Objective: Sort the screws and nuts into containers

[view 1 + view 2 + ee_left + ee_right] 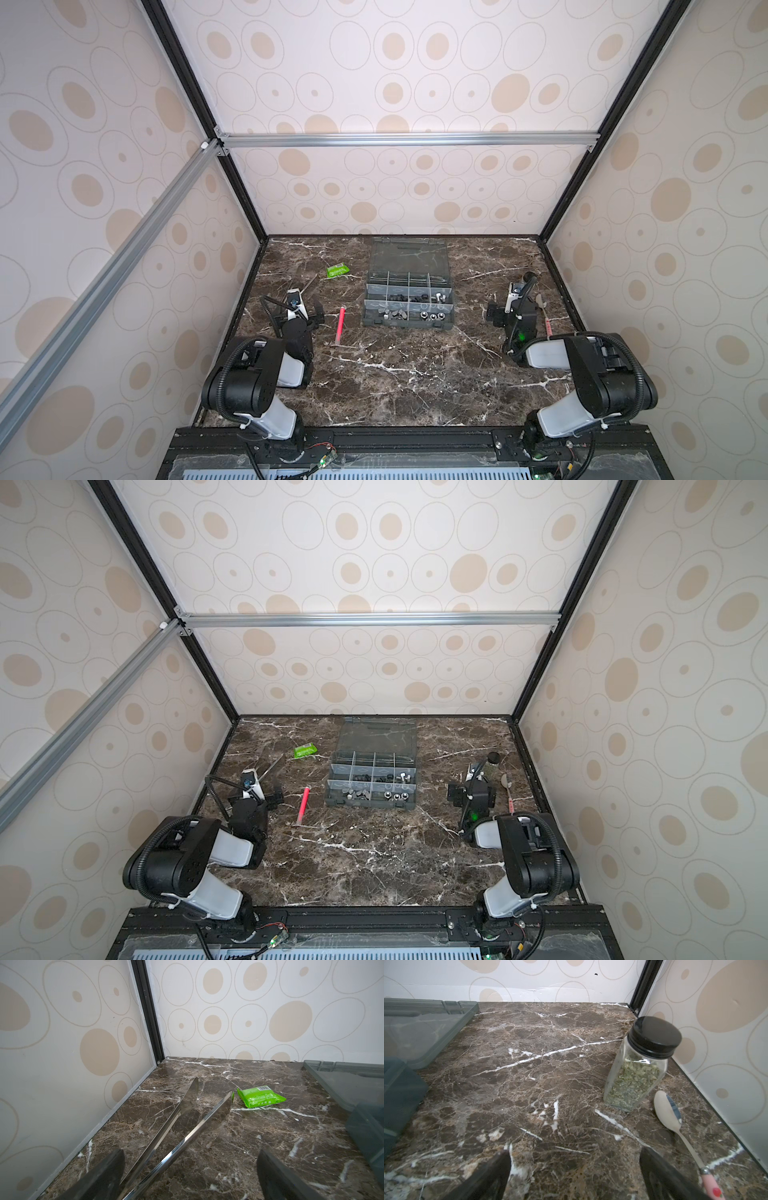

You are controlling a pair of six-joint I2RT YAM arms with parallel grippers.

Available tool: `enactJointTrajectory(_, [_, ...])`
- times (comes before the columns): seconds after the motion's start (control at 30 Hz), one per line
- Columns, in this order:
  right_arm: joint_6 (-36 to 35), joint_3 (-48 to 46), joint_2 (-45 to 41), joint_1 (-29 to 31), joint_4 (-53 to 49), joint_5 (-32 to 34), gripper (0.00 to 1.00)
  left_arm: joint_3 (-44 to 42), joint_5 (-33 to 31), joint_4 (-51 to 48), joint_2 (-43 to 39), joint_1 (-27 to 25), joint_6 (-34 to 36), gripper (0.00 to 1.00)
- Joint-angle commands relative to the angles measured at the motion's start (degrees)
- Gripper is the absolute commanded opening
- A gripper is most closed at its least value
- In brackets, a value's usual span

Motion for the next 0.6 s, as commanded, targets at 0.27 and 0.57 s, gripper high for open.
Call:
enactJointTrajectory(0.27, [-0.6,0.7,-0.8,-0.3,0.5,-0.3,1.0,0.4,0.4,2.5,0.2,0.4,0.1,0.99])
enactJointTrajectory(0.57, [-0.3,1.3,-0.4,-0.3,-0.2,-0.4,1.0,0.5,0.4,2.4,0.2,0.4,0.1,0.99])
